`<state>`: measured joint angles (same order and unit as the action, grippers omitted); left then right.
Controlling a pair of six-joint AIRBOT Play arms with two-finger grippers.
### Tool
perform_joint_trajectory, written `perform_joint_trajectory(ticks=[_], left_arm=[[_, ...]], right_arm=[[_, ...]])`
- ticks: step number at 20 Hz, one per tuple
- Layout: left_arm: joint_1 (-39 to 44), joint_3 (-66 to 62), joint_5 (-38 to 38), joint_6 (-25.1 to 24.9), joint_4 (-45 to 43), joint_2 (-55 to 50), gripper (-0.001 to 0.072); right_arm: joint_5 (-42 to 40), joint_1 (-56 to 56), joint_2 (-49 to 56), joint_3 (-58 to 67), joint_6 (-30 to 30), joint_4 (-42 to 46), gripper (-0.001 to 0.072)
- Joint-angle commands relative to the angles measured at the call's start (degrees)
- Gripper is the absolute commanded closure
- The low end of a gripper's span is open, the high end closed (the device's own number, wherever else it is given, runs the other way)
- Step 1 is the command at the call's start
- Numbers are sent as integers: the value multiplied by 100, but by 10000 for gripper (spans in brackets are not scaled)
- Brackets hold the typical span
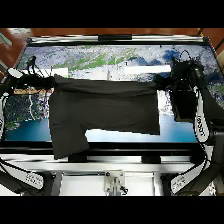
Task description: Fold the shirts.
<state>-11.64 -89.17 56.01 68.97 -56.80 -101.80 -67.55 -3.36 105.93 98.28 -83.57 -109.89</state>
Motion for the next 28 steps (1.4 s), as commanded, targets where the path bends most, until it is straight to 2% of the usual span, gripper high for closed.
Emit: perform_joint_trajectory(ticks=[1,4,12,13,14,15,18,19,20,21,24,26,28], left_arm=[[-37,-9,557,492,-505,-133,668],[-37,-9,605,680,-686,-256,668],[-11,-9,756,678,-774,-411,667],[2,-11,837,678,-767,-420,664],[4,-13,940,678,-717,-407,575],[-9,-35,1029,678,-629,-369,376],[-87,-365,1620,656,-310,-136,363],[-101,-457,1805,656,-295,9,333],[-116,-479,1963,660,-293,208,137],[-127,-479,2175,662,-293,387,23],[-280,-85,2861,610,-295,901,48],[-551,992,2900,511,-286,1451,49],[-962,2439,2669,138,46,2155,49]], right_arm=[[-323,0,116,2,275,197,626],[-546,0,310,4,299,210,626],[-649,-2,374,4,302,450,625],[-621,-2,372,4,297,420,568],[-619,-4,361,17,251,315,384],[-649,-13,299,42,63,210,248],[-1049,-31,-175,105,-216,326,249],[-1283,-66,-393,105,-284,409,248],[-1561,-125,-597,103,-339,459,247],[-1836,-184,-763,96,-369,461,247],[-2251,-251,-1368,-380,-520,549,247],[-2050,-271,-1978,-1397,-678,564,247],[-1738,-468,-2551,-2520,-822,529,247]])
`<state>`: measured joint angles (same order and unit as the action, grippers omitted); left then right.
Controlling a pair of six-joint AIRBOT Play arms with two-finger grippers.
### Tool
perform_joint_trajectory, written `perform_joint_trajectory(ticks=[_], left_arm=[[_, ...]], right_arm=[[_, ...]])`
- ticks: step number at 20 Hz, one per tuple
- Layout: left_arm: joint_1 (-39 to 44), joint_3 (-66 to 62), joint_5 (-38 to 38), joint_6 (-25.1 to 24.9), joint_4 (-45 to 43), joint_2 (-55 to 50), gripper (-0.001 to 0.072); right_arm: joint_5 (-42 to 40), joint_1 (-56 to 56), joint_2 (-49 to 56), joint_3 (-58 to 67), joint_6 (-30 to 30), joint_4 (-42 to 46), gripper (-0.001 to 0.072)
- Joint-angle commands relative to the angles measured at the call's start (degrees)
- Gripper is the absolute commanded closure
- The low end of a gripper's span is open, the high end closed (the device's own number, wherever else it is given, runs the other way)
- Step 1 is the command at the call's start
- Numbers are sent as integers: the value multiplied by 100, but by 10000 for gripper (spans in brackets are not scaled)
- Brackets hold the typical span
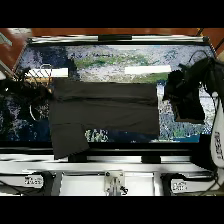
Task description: Fold the shirts.
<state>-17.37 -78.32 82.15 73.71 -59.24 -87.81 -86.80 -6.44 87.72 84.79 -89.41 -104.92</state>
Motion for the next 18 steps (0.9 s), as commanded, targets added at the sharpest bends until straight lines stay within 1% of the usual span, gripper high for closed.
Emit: perform_joint_trajectory(ticks=[1,3,5,7,10,12,15,18], left_arm=[[-623,1967,-101,-518,444,1075,48],[-1123,2809,-271,-828,273,1510,49],[-1547,3067,-380,-883,-190,1547,49],[-1788,3128,-514,-1106,-334,1482,49],[-1733,3130,-575,-1360,-339,1322,49],[-1670,3134,-678,-1370,-330,1176,50],[-1469,3139,-743,-1414,-330,938,53],[-1290,3143,-848,-1475,-219,772,75]], right_arm=[[317,-313,-946,-1604,-240,-26,246],[476,-614,-1276,-2199,-341,-258,247],[614,-756,-1475,-2472,-374,-293,247],[748,-767,-1519,-2529,-387,-297,247],[1075,-732,-1517,-2529,-382,-452,248],[1211,-732,-1515,-2529,-380,-538,247],[1231,-732,-1515,-2529,-378,-555,247],[1204,-732,-1515,-2529,-358,-555,248]])
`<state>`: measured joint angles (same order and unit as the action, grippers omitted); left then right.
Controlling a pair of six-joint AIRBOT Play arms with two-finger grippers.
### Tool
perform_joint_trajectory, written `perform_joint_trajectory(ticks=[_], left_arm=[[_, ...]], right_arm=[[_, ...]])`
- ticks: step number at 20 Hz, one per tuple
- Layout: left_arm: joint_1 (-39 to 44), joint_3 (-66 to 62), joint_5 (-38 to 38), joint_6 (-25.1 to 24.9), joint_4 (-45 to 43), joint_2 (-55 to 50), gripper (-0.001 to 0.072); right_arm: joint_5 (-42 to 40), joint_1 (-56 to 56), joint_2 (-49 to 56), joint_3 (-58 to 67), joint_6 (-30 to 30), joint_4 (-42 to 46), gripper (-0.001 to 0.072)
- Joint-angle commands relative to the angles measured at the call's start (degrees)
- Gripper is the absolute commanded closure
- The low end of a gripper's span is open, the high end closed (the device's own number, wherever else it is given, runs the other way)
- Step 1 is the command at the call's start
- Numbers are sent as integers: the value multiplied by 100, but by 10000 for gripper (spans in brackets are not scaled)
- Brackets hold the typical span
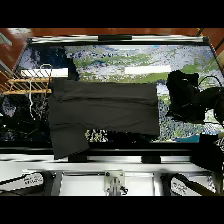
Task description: Fold the shirts.
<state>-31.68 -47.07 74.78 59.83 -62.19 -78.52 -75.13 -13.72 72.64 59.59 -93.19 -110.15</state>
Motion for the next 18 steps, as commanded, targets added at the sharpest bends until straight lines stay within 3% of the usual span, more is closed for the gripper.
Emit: perform_joint_trajectory(ticks=[1,8,13,14,17,18], left_arm=[[199,20,-129,-90,118,-190,96],[658,63,-109,-133,140,-439,131],[848,70,-50,-210,330,-446,607],[844,68,0,-258,374,-446,666],[841,68,192,-372,422,-442,666],[835,68,219,-372,420,-431,667]], right_arm=[[39,-4,-7,-9,20,-33,248],[42,-4,-7,-9,133,-33,247],[-179,-4,-7,-293,101,-35,247],[-260,-17,-7,-546,13,-33,247],[-179,-50,-7,-1342,2,-129,223],[-87,-50,-7,-1528,-2,-258,128]])
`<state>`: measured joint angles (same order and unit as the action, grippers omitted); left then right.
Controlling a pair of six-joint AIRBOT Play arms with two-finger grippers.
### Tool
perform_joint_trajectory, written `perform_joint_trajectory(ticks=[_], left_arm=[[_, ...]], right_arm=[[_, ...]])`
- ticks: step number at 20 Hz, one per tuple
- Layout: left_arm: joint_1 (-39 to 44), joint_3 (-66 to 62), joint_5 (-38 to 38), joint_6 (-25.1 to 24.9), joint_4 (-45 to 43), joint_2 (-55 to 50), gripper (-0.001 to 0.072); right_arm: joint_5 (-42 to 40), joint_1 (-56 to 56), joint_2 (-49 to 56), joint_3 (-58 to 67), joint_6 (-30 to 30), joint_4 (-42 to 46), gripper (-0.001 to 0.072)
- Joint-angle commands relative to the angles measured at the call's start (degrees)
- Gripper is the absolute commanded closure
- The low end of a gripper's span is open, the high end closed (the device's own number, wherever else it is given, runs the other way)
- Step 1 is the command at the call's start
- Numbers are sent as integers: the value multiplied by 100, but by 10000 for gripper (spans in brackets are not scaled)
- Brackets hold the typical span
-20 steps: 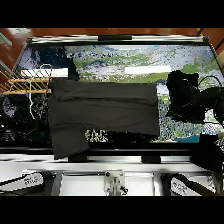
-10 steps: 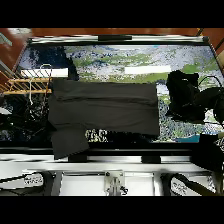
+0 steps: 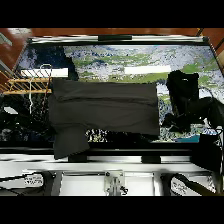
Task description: Fold the shirts.
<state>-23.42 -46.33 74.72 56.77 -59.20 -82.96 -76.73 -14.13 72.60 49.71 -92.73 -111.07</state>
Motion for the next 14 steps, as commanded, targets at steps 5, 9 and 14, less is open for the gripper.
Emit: perform_joint_trajectory(ticks=[5,9,14], left_arm=[[9,-9,227,-127,125,31,667],[11,-9,245,-216,190,31,667],[11,-72,245,-221,208,31,667]], right_arm=[[756,-4,-2,-710,282,-273,131],[1187,-4,-2,-955,354,-590,137],[1676,-2,-2,-1196,468,-758,173]])
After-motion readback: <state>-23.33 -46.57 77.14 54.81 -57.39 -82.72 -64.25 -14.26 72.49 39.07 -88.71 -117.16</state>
